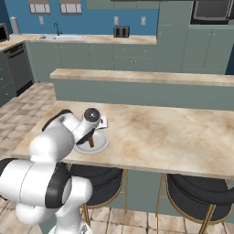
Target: Start the toaster. Once the lever pops up, take the bread to the plate on the dining counter.
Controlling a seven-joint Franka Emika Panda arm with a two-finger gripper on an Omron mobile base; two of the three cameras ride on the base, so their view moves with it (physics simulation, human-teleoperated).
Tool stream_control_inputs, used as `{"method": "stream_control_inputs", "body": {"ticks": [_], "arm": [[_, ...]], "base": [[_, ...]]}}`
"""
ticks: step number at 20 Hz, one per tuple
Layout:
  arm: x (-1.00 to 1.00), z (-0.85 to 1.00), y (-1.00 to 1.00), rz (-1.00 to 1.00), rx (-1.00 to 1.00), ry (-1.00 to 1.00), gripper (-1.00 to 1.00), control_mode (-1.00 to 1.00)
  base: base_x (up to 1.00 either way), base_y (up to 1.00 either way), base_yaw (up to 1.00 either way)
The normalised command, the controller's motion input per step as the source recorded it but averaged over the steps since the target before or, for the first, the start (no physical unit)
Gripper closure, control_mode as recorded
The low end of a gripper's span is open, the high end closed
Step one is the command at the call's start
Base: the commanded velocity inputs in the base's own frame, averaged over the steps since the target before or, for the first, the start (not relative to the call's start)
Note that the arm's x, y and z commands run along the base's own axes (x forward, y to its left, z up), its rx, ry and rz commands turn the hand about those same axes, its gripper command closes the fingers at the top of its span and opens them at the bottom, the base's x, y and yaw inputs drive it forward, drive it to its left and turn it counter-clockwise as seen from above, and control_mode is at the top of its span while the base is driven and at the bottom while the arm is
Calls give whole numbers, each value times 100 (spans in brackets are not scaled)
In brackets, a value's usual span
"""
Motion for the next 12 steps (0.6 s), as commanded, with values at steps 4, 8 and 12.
{"method": "stream_control_inputs", "body": {"ticks": [4,8,12], "arm": [[-29,46,-6,0,0,0,-100,-100],[-43,32,-11,0,-1,0,-100,-100],[-52,35,-13,0,-1,0,-100,-100]], "base": [[0,0,0],[0,0,0],[0,0,0]]}}
